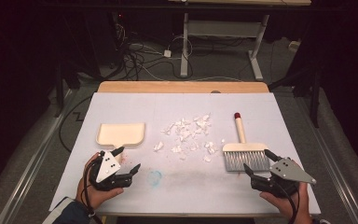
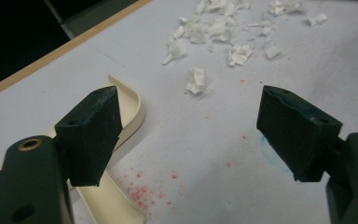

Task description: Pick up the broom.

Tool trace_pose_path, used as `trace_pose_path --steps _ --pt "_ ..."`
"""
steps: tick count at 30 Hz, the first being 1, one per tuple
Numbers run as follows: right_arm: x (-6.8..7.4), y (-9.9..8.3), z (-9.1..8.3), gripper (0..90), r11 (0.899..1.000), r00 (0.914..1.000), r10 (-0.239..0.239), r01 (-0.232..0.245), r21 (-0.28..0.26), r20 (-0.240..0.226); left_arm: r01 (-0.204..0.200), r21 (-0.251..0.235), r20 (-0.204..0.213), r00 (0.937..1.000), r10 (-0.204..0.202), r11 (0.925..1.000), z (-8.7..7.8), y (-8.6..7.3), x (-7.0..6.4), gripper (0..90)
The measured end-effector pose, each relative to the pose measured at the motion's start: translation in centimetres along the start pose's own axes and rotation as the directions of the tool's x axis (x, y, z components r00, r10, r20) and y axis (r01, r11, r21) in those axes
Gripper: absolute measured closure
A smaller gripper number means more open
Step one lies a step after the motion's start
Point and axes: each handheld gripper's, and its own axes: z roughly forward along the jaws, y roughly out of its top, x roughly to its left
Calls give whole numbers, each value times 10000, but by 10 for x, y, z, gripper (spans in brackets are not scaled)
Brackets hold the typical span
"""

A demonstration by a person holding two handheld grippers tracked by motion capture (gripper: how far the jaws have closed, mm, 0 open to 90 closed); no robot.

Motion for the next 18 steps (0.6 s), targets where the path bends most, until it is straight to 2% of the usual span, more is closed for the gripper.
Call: trace_pose_path --steps 3,9,12,13,18 --pt "1 -1 0 197 9999 9999 -11 13 129 -123 89 51 76 9999 -89 9999 1 1 -1 213" --pt "5 0 4 196 9983 9992 -394 399 416 -119 19 173 179 9998 -22 9998 2 0 -3 213" --pt "3 1 6 196 9979 9995 -227 239 603 -208 -43 290 264 9996 35 9996 3 -1 -3 213" --pt "2 1 6 197 9970 9992 -374 382 677 -141 -43 290 264 9996 35 9996 3 -1 -3 213" --pt "-8 7 12 213 9937 9999 -153 155 1109 -32 -108 459 299 9995 94 9989 4 -2 -4 213"
